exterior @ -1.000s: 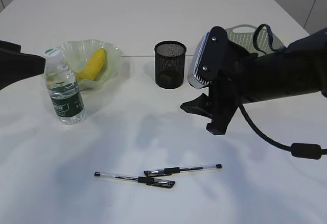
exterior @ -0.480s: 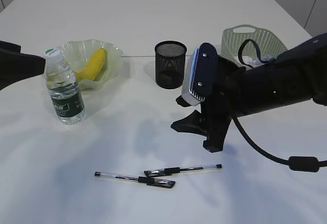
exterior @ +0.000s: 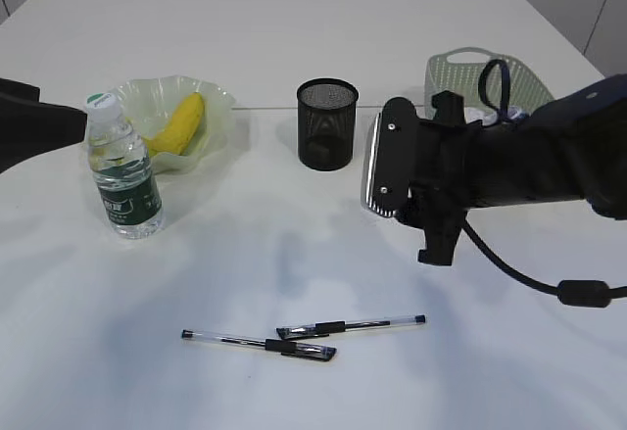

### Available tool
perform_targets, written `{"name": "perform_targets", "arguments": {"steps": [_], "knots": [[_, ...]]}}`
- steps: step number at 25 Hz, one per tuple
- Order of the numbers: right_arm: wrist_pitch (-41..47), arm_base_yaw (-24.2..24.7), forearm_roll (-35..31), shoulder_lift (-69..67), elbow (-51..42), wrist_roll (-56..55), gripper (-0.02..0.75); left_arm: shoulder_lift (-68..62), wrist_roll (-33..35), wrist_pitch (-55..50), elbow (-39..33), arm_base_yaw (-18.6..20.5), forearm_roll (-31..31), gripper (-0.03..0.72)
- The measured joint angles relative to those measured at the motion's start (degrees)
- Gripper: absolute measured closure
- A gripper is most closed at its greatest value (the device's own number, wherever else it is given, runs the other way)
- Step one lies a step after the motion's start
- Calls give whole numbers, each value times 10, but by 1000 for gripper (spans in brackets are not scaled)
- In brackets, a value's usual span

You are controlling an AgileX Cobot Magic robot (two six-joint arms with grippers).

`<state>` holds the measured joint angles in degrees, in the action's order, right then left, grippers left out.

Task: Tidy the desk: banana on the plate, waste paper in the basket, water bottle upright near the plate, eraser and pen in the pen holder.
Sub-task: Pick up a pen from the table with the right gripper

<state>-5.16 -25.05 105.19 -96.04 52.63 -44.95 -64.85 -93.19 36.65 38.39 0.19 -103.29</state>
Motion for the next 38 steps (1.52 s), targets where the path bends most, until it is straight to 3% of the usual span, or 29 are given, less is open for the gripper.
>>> {"name": "perform_targets", "arguments": {"steps": [11, 16, 19, 28, 33, 38], "knots": [[175, -12, -48, -1, -35, 7, 393, 0, 0, 0, 0, 0, -1, 189], [276, -12, -129, -1, -36, 58, 419, 0, 0, -3, 0, 0, -1, 189], [298, -12, -218, -1, -32, 109, 426, 0, 0, -10, 0, 0, -1, 189], [375, -12, -716, -1, 12, 497, 427, 10, 0, -11, 0, 0, -1, 189], [375, -12, -948, -1, 14, 756, 423, 28, -2, -11, 0, 0, -7, 189], [386, -12, -1215, -1, 14, 1087, 342, 28, -9, -11, 0, 0, -14, 189]]}}
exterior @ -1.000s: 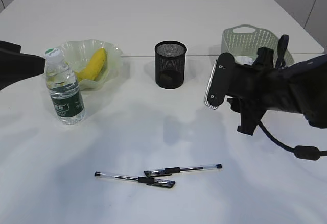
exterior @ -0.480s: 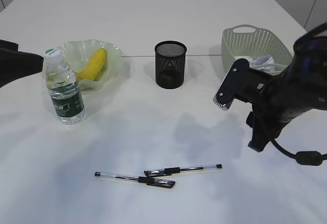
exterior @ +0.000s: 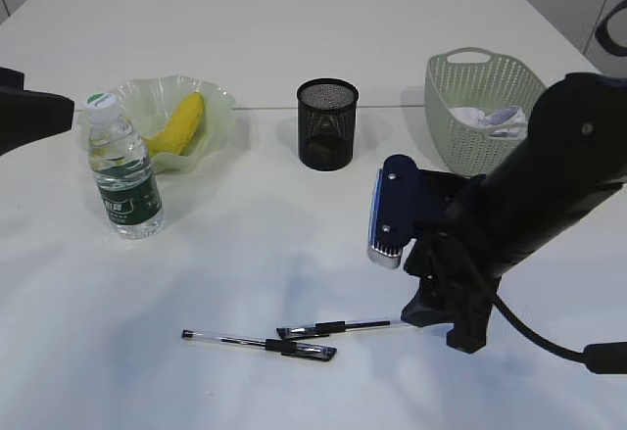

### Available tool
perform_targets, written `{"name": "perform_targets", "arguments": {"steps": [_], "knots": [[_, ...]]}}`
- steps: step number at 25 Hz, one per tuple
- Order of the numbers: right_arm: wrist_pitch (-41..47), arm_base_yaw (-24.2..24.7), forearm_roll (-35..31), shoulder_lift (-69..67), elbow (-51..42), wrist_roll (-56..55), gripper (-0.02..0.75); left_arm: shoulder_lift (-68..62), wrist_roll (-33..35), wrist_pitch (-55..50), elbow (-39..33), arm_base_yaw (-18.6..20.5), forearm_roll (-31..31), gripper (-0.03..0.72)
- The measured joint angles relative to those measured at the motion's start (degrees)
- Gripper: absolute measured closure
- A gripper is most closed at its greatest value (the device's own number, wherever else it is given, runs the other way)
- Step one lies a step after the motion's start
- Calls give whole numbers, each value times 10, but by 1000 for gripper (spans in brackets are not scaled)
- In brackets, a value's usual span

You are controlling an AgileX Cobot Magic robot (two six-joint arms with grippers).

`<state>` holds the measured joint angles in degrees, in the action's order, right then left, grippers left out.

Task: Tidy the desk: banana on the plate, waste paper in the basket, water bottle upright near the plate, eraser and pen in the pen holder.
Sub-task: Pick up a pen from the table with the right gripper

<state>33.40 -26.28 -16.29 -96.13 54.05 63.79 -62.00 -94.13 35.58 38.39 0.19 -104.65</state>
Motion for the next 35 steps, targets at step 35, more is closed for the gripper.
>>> {"name": "perform_targets", "arguments": {"steps": [35], "knots": [[-45, -20, -262, -163, 67, 418, 362, 1, 0, 0, 0, 0, -8, 190]]}}
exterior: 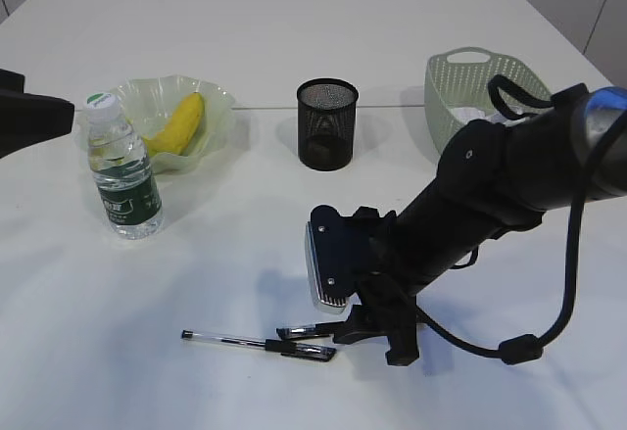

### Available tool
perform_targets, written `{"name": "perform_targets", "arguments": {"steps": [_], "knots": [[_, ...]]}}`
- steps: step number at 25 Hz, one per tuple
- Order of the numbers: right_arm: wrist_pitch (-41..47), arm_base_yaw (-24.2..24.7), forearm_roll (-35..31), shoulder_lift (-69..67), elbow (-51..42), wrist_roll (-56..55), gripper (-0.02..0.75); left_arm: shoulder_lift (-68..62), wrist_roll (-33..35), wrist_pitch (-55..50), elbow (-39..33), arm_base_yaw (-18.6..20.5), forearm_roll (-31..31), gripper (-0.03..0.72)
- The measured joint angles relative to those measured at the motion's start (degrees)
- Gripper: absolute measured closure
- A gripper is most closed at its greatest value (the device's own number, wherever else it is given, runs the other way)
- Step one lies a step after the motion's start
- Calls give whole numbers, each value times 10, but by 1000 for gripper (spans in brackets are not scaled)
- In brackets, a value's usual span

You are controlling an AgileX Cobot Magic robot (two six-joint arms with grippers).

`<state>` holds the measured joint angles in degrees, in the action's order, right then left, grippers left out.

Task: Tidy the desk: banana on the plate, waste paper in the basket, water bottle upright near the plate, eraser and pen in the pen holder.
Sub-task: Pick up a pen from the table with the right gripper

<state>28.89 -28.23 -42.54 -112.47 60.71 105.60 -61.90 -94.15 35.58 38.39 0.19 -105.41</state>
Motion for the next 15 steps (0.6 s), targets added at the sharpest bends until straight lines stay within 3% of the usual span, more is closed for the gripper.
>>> {"name": "perform_targets", "arguments": {"steps": [7, 15], "knots": [[-2, 0, -50, -17, 4, 43, 378, 0, 0, 0, 0, 0, 0, 190], [5, 0, -52, -19, 4, 48, 554, 0, 0, 0, 0, 0, 0, 189]]}}
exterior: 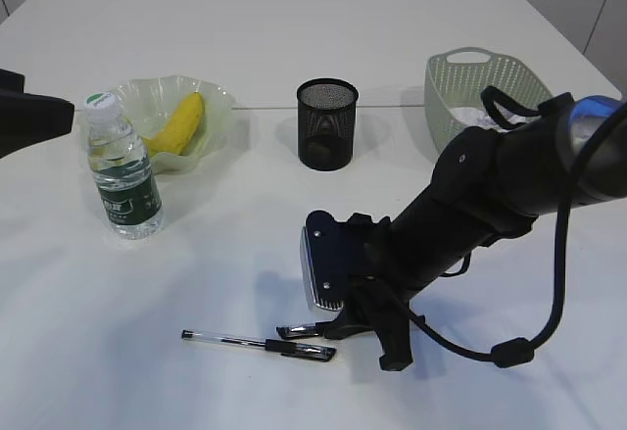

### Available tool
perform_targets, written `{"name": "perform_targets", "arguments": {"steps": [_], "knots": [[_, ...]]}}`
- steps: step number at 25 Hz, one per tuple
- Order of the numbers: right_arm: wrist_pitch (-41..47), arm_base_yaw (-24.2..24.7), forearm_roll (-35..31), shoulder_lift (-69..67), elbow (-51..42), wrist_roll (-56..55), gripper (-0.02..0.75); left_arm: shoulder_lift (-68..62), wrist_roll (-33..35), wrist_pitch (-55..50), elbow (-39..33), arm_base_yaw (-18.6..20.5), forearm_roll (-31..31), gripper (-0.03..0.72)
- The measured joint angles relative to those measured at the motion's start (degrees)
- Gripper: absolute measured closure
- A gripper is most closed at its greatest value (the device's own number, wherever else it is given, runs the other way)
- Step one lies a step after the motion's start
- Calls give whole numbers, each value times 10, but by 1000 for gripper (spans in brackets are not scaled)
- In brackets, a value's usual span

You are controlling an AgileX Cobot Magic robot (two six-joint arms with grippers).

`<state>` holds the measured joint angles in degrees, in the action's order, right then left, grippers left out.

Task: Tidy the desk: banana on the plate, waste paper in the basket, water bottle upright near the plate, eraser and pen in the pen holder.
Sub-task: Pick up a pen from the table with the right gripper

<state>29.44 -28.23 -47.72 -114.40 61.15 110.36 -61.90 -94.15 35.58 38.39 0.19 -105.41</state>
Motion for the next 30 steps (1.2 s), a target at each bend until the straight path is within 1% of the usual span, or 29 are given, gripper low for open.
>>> {"name": "perform_targets", "arguments": {"steps": [7, 19, 30], "knots": [[38, 0, 0, -1, 0, 0, 573, 0, 0, 0, 0, 0, 0, 189], [42, 0, -2, -4, 0, -17, 573, 0, -1, 0, 0, 0, 0, 190], [40, 0, -4, -5, 1, -41, 528, 0, -1, 0, 0, 0, 0, 190]]}}
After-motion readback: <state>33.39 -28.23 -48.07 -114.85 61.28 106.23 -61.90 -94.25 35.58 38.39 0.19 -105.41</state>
